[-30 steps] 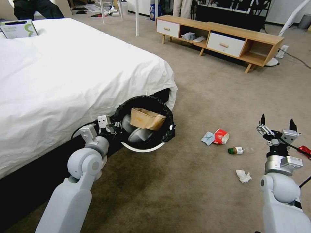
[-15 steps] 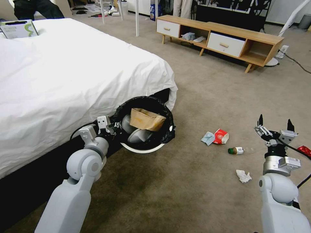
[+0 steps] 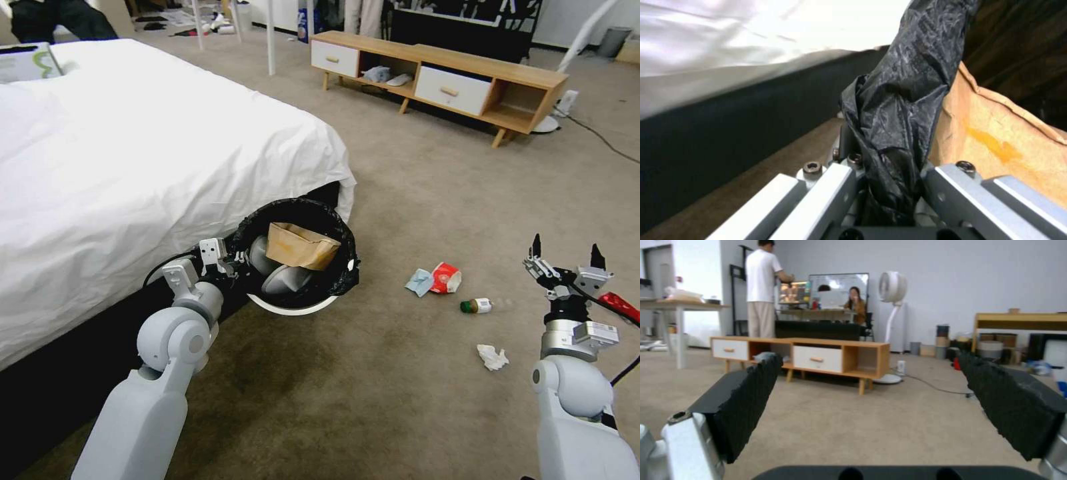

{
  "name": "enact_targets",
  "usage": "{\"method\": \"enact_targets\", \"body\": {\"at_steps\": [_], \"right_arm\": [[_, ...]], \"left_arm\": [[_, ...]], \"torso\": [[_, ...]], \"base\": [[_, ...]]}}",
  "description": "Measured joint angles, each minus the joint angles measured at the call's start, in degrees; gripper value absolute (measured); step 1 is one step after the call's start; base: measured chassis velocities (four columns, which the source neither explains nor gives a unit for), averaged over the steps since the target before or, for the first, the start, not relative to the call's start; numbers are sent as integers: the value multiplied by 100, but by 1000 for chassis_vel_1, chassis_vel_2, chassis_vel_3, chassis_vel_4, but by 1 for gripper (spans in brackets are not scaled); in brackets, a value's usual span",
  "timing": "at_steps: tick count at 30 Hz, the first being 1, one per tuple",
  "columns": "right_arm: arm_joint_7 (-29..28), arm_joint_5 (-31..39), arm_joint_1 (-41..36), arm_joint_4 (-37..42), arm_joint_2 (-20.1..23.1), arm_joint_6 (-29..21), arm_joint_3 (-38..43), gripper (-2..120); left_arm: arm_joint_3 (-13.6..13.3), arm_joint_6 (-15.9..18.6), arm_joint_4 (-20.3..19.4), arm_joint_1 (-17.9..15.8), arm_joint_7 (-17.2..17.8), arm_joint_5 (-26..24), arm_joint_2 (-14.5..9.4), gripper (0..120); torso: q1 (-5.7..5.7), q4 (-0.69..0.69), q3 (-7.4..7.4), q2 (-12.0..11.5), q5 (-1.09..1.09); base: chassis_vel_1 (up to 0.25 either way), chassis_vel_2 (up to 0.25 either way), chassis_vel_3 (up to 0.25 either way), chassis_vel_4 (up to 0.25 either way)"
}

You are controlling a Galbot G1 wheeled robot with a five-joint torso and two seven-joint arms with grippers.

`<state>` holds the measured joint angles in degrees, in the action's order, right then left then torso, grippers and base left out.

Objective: Pick up the trash bin and place the garbage on the floor into it.

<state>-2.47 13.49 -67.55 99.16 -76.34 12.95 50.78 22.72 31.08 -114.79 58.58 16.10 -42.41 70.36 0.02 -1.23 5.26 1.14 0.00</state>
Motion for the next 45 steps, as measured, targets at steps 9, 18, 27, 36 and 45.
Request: {"method": "enact_targets", "body": {"at_steps": [9,18,27,36,45], "right_arm": [[1,2,-3,5,1,0,-10,100],[11,9,-18,31,3,1,-17,100],[22,17,-43,73,1,4,-17,100],[29,18,-60,86,-11,7,-21,100],[29,28,-50,94,-7,7,-29,100]], "left_arm": [[0,-8,-12,19,25,-38,6,2],[0,-9,-46,40,37,-9,8,2],[8,-23,-73,56,52,-37,29,2],[23,-27,-87,71,59,-29,33,2],[33,-27,-95,80,44,14,40,2]], "torso": [[0,1,0,0,0],[0,0,0,0,0],[0,-2,0,0,0],[0,1,0,0,0],[0,1,0,0,0]], "base": [[-33,-42,-43,-39],[0,0,0,0],[0,0,0,0],[0,0,0,0],[0,0,0,0]]}}
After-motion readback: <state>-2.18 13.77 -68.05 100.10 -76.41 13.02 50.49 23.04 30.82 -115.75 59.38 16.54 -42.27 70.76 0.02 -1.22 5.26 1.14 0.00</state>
